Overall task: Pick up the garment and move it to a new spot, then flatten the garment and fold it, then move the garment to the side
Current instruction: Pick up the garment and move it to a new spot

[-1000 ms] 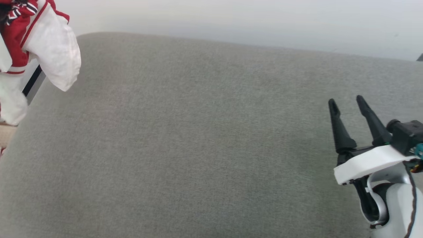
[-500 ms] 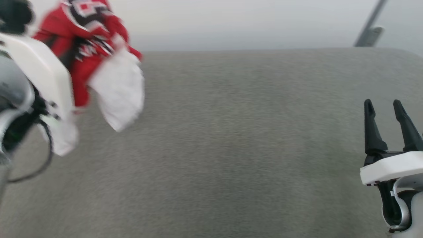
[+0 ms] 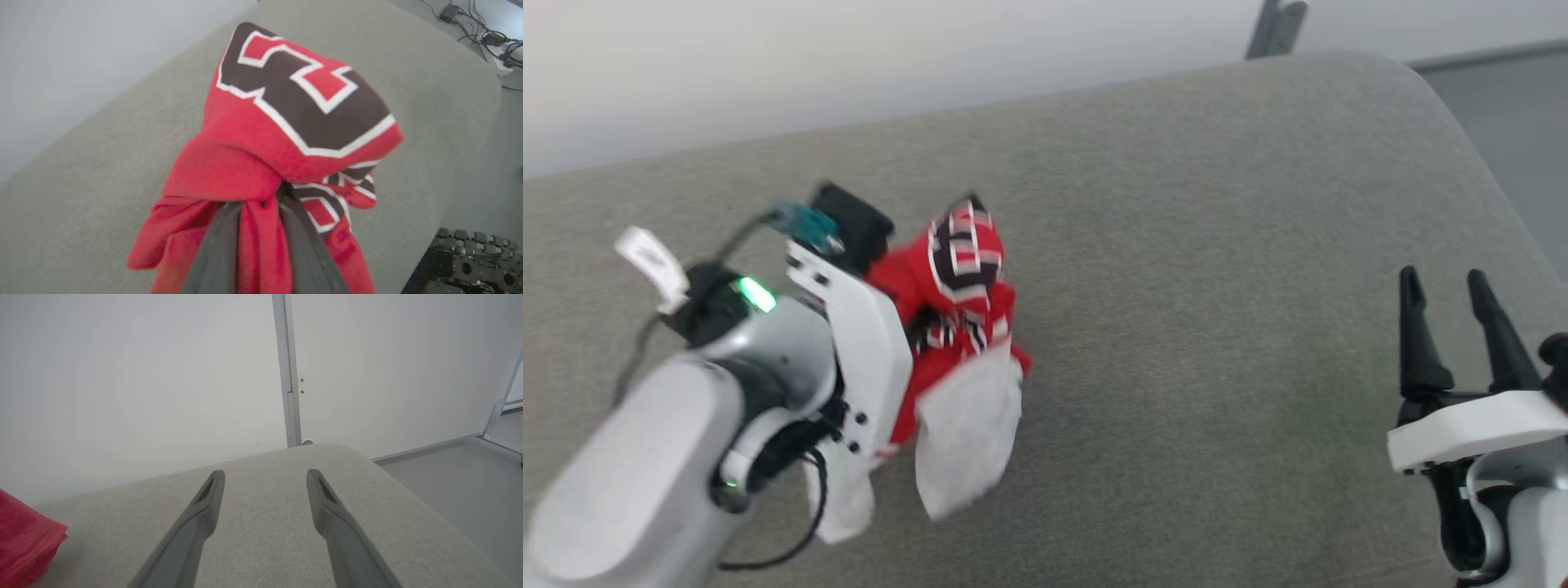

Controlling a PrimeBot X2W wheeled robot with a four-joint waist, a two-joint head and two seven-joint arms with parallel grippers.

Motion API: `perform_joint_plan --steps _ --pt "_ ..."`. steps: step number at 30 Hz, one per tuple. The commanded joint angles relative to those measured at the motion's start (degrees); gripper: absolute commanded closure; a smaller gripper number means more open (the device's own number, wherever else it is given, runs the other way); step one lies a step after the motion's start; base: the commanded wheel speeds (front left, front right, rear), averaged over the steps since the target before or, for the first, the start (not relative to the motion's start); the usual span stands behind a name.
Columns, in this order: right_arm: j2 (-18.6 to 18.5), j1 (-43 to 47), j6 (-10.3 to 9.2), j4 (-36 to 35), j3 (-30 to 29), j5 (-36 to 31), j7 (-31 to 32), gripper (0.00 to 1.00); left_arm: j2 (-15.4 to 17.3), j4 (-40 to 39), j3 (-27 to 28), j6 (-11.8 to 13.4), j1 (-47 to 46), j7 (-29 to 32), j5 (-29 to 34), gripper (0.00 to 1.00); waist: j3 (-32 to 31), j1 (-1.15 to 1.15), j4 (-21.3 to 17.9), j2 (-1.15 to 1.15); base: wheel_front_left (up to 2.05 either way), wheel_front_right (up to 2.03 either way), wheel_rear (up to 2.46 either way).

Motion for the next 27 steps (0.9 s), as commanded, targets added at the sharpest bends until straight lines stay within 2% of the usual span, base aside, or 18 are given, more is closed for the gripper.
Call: perform_joint_plan --steps 1,9,17,18,20,21,27 --pt "0.3 0.0 -0.02 0.3 0.4 0.3 -0.4 0.0 -0.4 1.5 -0.3 -0.5 0.8 -0.5 0.3 1.0 0.8 0.0 -1.0 0.0 0.0 0.0 0.0" --pt "0.8 -1.2 -0.02 3.0 3.3 0.9 -1.5 0.0 -5.7 21.4 -4.8 -5.2 -1.2 -2.8 0.0 1.0 2.1 0.0 -2.8 0.0 0.0 0.0 0.0" --pt "1.0 -2.2 -0.02 5.3 6.7 1.1 -1.6 0.0 -10.0 38.2 -9.1 -7.9 -3.0 -5.3 0.2 1.0 1.6 0.0 -3.0 0.0 0.0 0.0 0.0" --pt "1.0 -2.2 -0.02 5.5 6.8 1.0 -1.6 0.0 -10.6 39.6 -9.2 -8.0 -3.2 -5.8 -0.3 0.93 1.4 0.0 -2.9 0.0 0.0 0.0 0.0" --pt "1.0 -2.1 -0.02 5.7 7.0 1.1 -1.5 0.0 -11.4 41.6 -9.4 -8.3 -4.1 -7.1 -1.0 0.19 1.2 0.0 -2.4 0.0 0.0 0.0 0.0" --pt "1.0 -2.1 -0.02 5.8 7.1 1.1 -1.5 0.0 -11.9 42.3 -9.3 -8.3 -4.6 -7.7 -1.5 0.0 1.0 0.0 -2.1 0.0 0.0 0.0 0.0" --pt "0.1 -1.9 -0.02 6.1 7.4 1.2 -0.9 0.0 -11.5 41.9 -9.0 -8.8 -7.4 -12.6 -3.4 0.0 -0.4 0.0 0.2 0.0 0.0 0.0 0.0"
